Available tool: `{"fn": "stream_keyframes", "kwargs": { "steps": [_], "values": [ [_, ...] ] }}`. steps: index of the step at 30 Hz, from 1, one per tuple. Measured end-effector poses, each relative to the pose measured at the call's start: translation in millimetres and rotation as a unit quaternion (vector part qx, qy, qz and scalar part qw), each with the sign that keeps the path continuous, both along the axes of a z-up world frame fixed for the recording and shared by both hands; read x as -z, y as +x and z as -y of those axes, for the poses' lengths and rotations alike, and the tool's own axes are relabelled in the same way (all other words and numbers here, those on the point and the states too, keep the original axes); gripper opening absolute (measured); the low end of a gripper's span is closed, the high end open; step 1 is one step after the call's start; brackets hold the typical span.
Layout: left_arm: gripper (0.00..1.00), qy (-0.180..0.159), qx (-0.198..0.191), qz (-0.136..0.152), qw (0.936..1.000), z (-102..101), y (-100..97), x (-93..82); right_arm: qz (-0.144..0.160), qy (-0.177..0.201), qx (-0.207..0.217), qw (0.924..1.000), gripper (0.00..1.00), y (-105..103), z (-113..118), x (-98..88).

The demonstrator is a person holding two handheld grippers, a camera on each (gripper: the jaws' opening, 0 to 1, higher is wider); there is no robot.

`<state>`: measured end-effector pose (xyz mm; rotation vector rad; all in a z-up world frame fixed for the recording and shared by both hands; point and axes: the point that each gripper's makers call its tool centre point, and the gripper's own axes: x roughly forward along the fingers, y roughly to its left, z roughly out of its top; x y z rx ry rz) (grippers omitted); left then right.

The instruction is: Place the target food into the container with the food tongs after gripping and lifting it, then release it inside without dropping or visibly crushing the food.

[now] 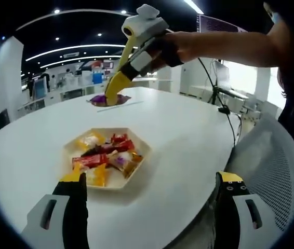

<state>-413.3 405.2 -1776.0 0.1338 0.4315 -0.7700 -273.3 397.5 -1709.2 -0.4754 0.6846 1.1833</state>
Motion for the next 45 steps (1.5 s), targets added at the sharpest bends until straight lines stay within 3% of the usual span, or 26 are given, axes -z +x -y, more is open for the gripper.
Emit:
{"fn": "stream_keyframes", "kwargs": {
  "steps": [10,16,23,27,29,30,32,34,37,41,44,45],
  "values": [
    [0.99,-0.001,-0.008,0.002,1.0,-2,1.7,-1.0,0.021,-0.001,-0.018,0.9996,0.25,0,-12,1.2],
    [0.99,-0.003,-0.012,0.004,0.9999,-3,2.7,-2.3,0.048,0.024,-0.024,0.9982,0.25,4,-13,-14.4],
    [0.99,-0.01,-0.017,-0.001,0.9998,-4,2.9,-2.6,0.094,0.082,-0.038,0.9914,0.25,4,-12,-43.2],
    [0.99,-0.021,-0.012,-0.006,0.9997,-2,2.4,-4.9,0.103,0.156,-0.031,0.9819,0.25,-1,-7,-70.3],
    [0.99,-0.025,0.006,-0.006,0.9996,3,-1.0,-7.4,0.107,0.182,-0.037,0.9767,0.26,-7,-2,-82.5],
    [0.99,-0.037,0.042,-0.019,0.9982,11,-8.9,-9.1,0.109,0.194,-0.041,0.974,0.26,-10,0,-88.2],
    [0.96,-0.042,0.064,-0.022,0.9968,13,-11.2,-14.5,0.105,0.223,-0.051,0.9677,0.26,-21,6,-102.6],
    [0.93,-0.037,0.084,-0.02,0.9956,11,-8.8,-24.9,0.112,0.241,-0.058,0.9623,0.26,-29,14,-114.0],
    [0.93,-0.068,0.087,-0.003,0.9938,7,8.1,-60.1,0.113,0.26,-0.061,0.957,0.26,-38,23,-124.8],
    [0.89,-0.076,0.094,0.031,0.9922,4,30.2,-99.8,0.111,0.285,-0.073,0.9492,0.26,-54,32,-135.1],
    [0.82,-0.084,0.134,0.054,0.986,11,37.0,-134.5,0.107,0.3,-0.086,0.9439,0.26,-69,38,-141.2],
    [0.78,-0.08,0.14,0.058,0.9851,13,37.2,-137.9,0.095,0.313,-0.099,0.9397,0.26,-79,40,-144.8]
  ]
}}
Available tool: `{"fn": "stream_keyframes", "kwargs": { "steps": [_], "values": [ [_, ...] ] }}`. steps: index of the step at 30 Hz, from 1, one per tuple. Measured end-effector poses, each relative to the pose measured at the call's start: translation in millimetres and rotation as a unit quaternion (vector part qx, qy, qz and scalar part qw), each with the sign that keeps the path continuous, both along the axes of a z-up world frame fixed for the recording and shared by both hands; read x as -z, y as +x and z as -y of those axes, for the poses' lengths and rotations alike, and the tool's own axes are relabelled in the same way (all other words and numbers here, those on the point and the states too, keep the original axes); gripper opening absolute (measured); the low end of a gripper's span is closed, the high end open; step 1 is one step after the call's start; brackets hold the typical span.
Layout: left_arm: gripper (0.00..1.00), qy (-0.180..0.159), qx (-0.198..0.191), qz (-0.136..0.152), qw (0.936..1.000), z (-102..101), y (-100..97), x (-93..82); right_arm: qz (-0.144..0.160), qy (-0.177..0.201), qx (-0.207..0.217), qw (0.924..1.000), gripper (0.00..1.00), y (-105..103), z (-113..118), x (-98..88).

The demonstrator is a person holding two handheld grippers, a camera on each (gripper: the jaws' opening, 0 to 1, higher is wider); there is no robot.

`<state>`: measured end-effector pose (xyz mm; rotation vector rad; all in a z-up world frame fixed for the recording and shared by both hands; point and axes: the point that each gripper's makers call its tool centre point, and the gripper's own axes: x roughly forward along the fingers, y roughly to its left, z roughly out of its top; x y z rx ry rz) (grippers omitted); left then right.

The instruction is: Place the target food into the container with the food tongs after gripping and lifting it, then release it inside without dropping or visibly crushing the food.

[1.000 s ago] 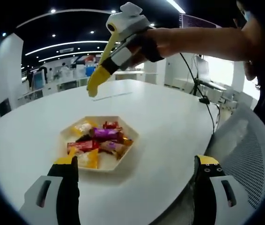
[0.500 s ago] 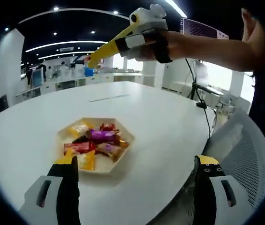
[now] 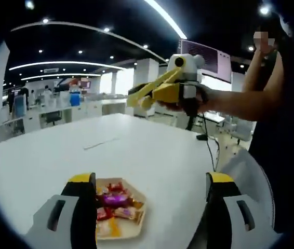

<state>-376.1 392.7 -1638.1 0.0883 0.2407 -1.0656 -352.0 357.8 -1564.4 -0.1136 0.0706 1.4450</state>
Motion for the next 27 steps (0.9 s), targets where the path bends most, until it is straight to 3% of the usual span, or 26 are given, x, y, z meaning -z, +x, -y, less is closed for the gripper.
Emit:
{"fn": "stream_keyframes", "kwargs": {
  "steps": [4,8,12,15,27],
  "values": [
    [0.67,0.019,0.055,0.036,0.9977,15,0.2,-32.6,-0.001,0.024,-0.019,0.9995,0.27,-18,7,-7.5],
    [0.56,0.019,0.098,0.047,0.9939,31,-2.9,-54.0,0.0,0.032,-0.031,0.999,0.27,-30,7,-7.7],
    [0.44,0.021,0.13,0.026,0.991,41,-7.1,-54.0,-0.005,0.038,-0.035,0.9987,0.27,-34,7,-1.4],
    [0.38,0.029,0.137,0.03,0.9897,45,-8.0,-53.3,-0.009,0.038,-0.04,0.9984,0.27,-38,7,3.7],
    [0.24,0.033,0.177,0.012,0.9836,57,-16.2,-50.3,-0.024,0.052,-0.051,0.997,0.27,-45,5,9.6]
  ]
}}
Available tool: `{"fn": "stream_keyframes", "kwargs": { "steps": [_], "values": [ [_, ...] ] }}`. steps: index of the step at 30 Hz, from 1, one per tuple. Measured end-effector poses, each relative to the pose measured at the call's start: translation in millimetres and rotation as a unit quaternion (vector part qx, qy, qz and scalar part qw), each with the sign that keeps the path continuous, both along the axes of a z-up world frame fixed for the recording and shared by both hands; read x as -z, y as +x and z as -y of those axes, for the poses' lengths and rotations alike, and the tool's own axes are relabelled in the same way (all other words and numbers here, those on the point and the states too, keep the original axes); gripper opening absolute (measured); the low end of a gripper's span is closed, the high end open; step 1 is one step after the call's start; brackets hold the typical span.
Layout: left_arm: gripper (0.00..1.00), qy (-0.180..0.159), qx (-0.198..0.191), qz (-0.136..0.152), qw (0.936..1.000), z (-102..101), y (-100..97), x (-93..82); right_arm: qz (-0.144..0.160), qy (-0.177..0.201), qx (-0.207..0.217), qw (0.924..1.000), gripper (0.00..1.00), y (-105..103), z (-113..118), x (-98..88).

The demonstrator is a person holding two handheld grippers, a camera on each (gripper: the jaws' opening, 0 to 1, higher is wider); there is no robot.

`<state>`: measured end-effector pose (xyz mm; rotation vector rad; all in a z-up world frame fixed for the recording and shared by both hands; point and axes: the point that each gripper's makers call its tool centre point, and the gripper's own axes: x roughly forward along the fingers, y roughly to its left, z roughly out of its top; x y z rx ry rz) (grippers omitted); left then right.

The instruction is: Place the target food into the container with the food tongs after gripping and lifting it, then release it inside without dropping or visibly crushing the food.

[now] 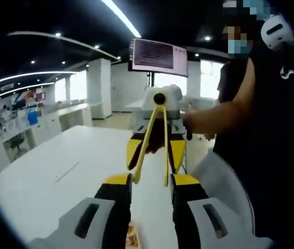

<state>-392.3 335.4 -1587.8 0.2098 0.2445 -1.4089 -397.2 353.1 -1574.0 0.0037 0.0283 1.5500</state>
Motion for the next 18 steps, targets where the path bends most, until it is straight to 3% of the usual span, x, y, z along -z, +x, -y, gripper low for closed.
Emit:
{"fn": "stream_keyframes", "kwargs": {
  "steps": [8,14,18],
  "values": [
    [0.16,0.009,-0.004,0.01,0.9999,3,3.7,2.3,-0.005,0.005,0.011,0.9999,0.25,4,5,1.8],
    [0.06,0.016,-0.008,0.04,0.999,4,9.3,2.0,-0.018,-0.003,0.014,0.9997,0.22,4,8,3.6],
    [0.03,0.026,-0.017,0.039,0.9988,2,12.4,6.0,-0.025,-0.012,0.026,0.9993,0.22,8,13,5.7]
  ]
}}
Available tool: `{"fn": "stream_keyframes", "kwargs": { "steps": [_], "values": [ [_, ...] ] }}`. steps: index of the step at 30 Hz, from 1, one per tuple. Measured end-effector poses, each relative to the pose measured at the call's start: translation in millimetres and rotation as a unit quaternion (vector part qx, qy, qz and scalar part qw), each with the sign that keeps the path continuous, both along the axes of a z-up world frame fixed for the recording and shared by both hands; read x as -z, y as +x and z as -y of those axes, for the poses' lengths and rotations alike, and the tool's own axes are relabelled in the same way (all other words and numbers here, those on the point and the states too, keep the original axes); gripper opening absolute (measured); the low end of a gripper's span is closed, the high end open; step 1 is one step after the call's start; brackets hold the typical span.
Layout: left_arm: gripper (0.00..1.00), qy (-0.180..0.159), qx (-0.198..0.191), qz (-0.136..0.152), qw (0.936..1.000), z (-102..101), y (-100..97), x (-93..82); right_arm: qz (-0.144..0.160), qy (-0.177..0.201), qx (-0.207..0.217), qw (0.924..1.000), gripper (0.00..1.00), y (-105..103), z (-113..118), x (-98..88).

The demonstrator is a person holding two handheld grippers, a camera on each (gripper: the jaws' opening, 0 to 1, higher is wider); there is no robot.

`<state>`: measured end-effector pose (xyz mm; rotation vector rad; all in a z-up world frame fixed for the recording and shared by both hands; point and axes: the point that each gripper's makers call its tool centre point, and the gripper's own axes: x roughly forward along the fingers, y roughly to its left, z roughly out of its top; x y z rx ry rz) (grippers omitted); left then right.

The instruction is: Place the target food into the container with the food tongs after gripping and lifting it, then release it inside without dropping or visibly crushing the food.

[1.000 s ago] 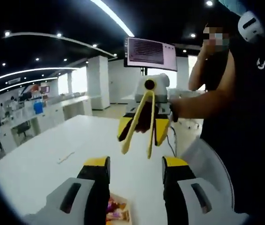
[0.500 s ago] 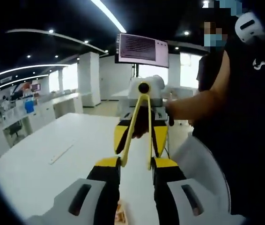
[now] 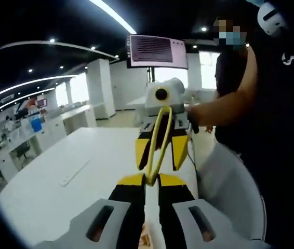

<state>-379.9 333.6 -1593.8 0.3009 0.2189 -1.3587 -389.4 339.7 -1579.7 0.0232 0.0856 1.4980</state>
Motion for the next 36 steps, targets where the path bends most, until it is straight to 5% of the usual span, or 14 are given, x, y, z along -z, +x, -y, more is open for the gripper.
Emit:
{"fn": "stream_keyframes", "kwargs": {
  "steps": [15,25,36],
  "values": [
    [0.01,0.015,-0.024,0.001,0.9996,-6,4.4,4.8,-0.01,-0.006,0.072,0.9973,0.31,10,48,3.7],
    [0.0,0.033,-0.028,0.008,0.999,-2,5.6,20.4,-0.017,-0.033,0.128,0.9911,0.23,14,99,25.4],
    [0.0,0.056,-0.002,0.023,0.9982,17,-2.6,39.9,-0.033,-0.046,0.158,0.9858,0.21,11,119,46.7]
  ]
}}
